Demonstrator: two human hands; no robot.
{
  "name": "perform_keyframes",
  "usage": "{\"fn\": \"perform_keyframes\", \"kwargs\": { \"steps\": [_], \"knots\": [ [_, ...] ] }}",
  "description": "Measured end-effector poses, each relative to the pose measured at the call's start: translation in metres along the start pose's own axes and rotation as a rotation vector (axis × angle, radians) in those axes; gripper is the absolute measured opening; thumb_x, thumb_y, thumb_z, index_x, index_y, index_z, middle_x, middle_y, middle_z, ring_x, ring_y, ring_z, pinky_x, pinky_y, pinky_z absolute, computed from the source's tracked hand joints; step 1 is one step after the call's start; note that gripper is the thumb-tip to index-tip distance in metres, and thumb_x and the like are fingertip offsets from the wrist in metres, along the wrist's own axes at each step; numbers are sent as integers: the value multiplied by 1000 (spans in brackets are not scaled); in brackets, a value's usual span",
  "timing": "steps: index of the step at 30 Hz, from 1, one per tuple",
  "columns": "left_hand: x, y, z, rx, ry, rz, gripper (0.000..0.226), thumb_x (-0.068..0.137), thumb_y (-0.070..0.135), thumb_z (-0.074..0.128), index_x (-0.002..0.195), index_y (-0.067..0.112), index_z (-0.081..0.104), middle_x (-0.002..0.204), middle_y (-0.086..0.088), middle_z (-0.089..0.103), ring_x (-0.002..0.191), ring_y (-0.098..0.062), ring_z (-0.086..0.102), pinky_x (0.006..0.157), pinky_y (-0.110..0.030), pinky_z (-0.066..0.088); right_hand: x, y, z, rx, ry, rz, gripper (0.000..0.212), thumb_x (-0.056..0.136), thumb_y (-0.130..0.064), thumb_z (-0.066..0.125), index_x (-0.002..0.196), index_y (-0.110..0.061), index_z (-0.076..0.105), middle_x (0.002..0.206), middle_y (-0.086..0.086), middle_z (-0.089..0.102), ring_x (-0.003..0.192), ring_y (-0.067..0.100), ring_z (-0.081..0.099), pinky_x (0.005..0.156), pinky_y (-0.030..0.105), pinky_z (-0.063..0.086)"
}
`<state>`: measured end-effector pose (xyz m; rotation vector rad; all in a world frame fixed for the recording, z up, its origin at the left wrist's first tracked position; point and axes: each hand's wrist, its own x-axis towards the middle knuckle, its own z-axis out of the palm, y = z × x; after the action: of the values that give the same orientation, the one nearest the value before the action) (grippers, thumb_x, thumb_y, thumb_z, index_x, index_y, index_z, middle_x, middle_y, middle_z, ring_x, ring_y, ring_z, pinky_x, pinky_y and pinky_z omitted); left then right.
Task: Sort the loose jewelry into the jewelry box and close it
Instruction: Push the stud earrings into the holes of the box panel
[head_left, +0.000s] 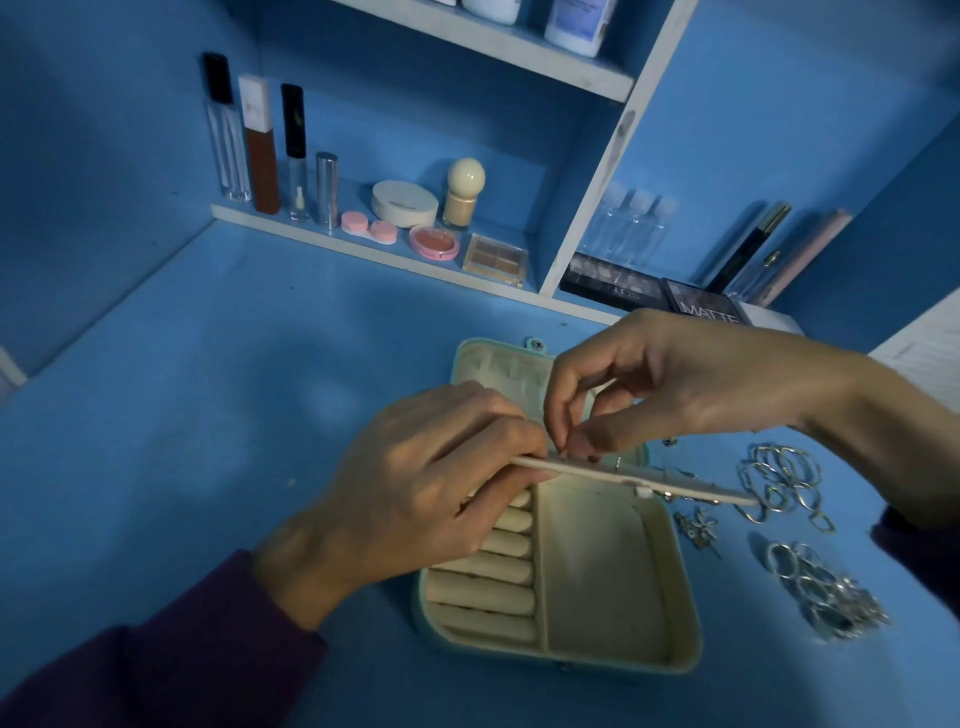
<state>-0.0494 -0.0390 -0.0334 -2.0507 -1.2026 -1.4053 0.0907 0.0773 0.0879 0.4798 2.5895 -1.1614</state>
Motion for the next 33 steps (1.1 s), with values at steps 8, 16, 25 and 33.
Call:
{"fn": "perform_keyframes", "kwargs": {
  "steps": [8, 16, 25, 33],
  "knots": [
    [0, -1, 0, 20, -9, 16, 8, 95, 17, 58, 92, 11, 52, 75, -7, 63, 69, -13, 52, 65, -21, 40, 4, -4, 1, -45, -40, 23, 10, 79, -8, 61, 80, -15, 68, 80, 3, 66, 69, 11, 60, 73, 28, 51],
    [-1, -2, 0, 30, -16, 30, 8, 94, 16, 59, 94, 11, 53, 76, -8, 63, 67, -15, 52, 62, -25, 42, 8, -2, 3, -82, -73, 20, 8, 78, -11, 61, 80, -16, 67, 78, 1, 63, 74, 22, 59, 81, 52, 48],
    [-1, -3, 0, 20, -11, -5, 10, 92, 15, 62, 93, 13, 52, 74, -7, 62, 67, -15, 51, 61, -24, 42, 11, -4, 1, -126, -75, 20, 5, 83, -10, 64, 82, -13, 68, 80, -2, 66, 76, 8, 61, 85, 33, 51],
    [-1, -2, 1, 1, 14, -13, 13, 90, 17, 66, 90, 13, 53, 75, -5, 62, 68, -14, 52, 65, -22, 42, 3, 14, 6, 156, -8, -16, 11, 82, -12, 63, 93, -12, 65, 81, 10, 65, 74, 11, 60, 72, 18, 47]
  ]
}}
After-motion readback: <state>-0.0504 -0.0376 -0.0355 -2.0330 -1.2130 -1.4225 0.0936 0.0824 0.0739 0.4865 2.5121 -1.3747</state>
